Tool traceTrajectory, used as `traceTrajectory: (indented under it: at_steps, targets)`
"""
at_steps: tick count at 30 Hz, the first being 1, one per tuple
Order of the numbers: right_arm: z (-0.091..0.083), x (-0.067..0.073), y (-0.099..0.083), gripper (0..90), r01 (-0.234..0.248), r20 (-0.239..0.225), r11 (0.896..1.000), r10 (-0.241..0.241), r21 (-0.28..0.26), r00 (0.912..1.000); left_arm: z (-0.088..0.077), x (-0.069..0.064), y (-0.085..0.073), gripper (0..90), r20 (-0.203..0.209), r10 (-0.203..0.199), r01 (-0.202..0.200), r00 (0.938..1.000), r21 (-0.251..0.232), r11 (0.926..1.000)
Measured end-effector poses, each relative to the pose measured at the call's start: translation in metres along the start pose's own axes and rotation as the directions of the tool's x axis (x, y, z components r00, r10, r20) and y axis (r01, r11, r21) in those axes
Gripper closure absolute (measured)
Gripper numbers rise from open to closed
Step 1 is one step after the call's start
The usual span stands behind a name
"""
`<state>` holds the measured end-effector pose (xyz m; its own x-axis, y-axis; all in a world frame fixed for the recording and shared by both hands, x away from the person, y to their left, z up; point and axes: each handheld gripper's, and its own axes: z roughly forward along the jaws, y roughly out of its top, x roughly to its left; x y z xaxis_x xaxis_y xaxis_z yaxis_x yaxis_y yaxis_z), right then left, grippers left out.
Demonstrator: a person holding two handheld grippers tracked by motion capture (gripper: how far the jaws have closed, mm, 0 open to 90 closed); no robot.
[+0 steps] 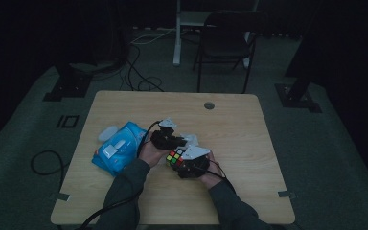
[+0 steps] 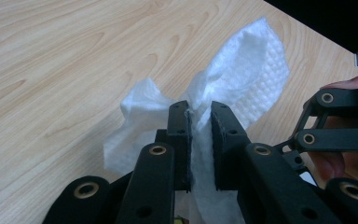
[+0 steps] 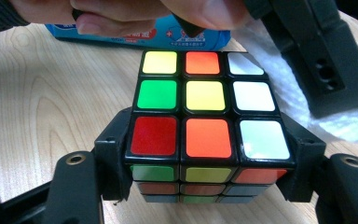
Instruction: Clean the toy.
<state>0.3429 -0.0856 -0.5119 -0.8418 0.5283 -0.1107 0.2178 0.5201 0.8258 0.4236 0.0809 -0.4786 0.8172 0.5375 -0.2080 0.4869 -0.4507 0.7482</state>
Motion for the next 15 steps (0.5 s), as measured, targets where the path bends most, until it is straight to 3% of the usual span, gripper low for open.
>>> traceTrajectory:
  at_steps: [9, 15]
  targets:
    - [-0.001, 0.0, 0.0, 34.2, 0.0, 0.002, 1.0, 0.0, -0.003, 1.0, -0.005, 0.009, -0.004, 81.0, -0.027, -0.026, 0.026, 0.9993, 0.0, 0.9997]
    - [-0.002, -0.001, 0.0, 34.2, -0.005, 0.005, 1.0, 0.005, -0.003, 1.0, -0.009, 0.017, -0.01, 81.0, -0.056, -0.065, 0.064, 0.9963, -0.008, 0.9979]
